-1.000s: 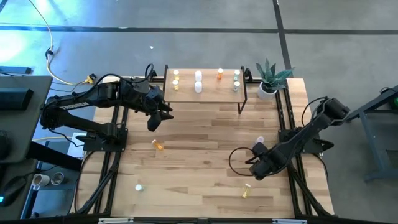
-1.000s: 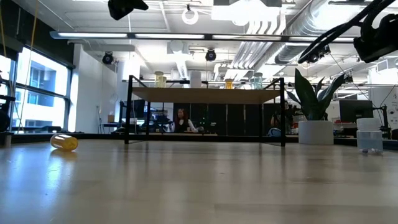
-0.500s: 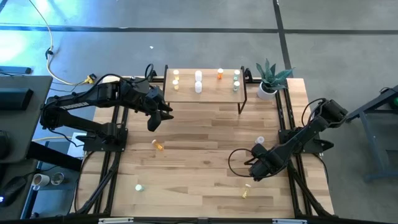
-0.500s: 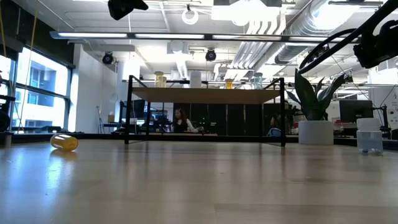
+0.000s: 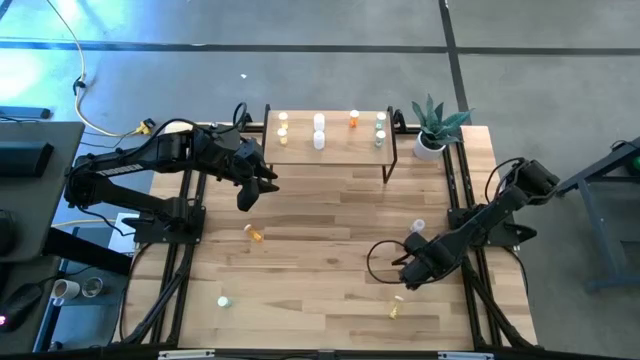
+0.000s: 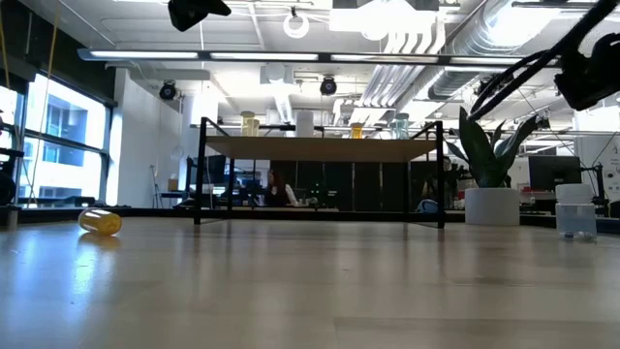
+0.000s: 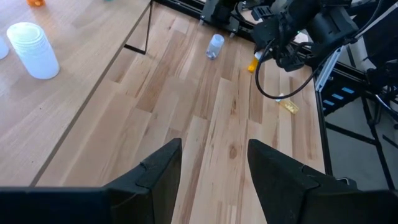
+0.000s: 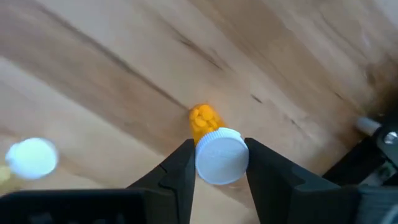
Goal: Pick and place medicine bottles onto shelf by color
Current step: Put the right orange medicine bottle on the shelf aligned with the other orange medicine bottle
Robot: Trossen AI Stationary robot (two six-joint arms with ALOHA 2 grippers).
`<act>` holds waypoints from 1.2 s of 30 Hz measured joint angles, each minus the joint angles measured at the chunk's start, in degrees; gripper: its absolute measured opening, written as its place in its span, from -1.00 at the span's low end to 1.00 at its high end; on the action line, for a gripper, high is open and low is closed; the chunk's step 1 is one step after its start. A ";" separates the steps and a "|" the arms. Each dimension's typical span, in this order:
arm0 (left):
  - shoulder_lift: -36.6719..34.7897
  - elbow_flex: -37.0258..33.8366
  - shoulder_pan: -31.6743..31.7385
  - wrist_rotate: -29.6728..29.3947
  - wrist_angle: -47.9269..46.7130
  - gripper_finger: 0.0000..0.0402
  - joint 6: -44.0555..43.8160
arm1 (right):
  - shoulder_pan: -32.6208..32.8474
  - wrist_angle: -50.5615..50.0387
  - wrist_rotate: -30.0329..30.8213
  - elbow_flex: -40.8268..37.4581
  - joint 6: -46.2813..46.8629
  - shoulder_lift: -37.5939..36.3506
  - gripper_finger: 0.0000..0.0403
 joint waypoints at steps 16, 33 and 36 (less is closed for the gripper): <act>0.00 0.00 6.17 -0.35 0.00 -0.13 0.09 | -13.68 -0.18 2.31 14.75 -14.01 -0.04 -0.43; 0.00 0.00 17.32 -0.47 0.00 -0.13 4.77 | -40.32 -0.21 6.47 36.26 -37.75 -0.04 -0.43; 0.00 0.00 17.98 -0.44 -0.02 -0.13 6.58 | -44.83 -0.18 7.30 39.85 -41.49 -0.03 -0.43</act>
